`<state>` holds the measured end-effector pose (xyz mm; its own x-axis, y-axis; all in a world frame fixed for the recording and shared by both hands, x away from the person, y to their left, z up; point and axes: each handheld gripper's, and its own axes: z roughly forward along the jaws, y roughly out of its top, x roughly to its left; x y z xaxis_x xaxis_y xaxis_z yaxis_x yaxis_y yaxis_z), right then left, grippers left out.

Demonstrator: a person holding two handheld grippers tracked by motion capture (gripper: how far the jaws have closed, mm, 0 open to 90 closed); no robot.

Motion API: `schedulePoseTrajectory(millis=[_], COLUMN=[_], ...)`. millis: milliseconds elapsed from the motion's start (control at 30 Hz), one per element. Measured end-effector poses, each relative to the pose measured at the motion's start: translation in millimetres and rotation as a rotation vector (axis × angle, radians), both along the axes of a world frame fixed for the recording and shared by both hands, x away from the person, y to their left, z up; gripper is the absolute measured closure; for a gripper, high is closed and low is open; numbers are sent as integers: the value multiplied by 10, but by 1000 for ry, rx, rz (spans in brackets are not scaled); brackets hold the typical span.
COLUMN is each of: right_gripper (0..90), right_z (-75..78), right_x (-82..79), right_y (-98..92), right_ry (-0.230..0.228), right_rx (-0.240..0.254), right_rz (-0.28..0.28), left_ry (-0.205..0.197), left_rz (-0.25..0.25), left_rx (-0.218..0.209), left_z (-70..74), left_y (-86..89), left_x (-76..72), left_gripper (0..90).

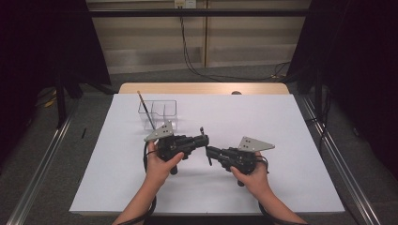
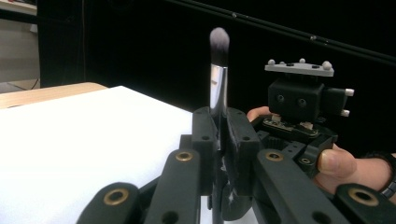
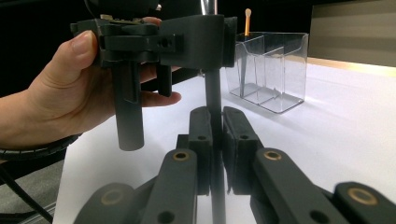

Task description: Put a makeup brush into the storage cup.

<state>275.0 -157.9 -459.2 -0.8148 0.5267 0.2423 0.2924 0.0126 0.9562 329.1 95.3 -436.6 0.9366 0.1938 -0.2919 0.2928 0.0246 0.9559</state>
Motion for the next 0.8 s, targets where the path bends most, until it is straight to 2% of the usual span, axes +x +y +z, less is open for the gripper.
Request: schedulePoseTrajectory(millis=[400,800], right_gripper=[701,449], right_z=[47,48], right_x=[-30,-12], right_y=[-31,-102], right_ry=[-26,-74], right_rx=[-21,-36], right_rz=[-3,0], left_ry=[-10,-16], left_rz=[16,40], left_rx=[16,35], left_z=[19,42], left_y=[42,96], left_x=[6,11], left_gripper=[837,837])
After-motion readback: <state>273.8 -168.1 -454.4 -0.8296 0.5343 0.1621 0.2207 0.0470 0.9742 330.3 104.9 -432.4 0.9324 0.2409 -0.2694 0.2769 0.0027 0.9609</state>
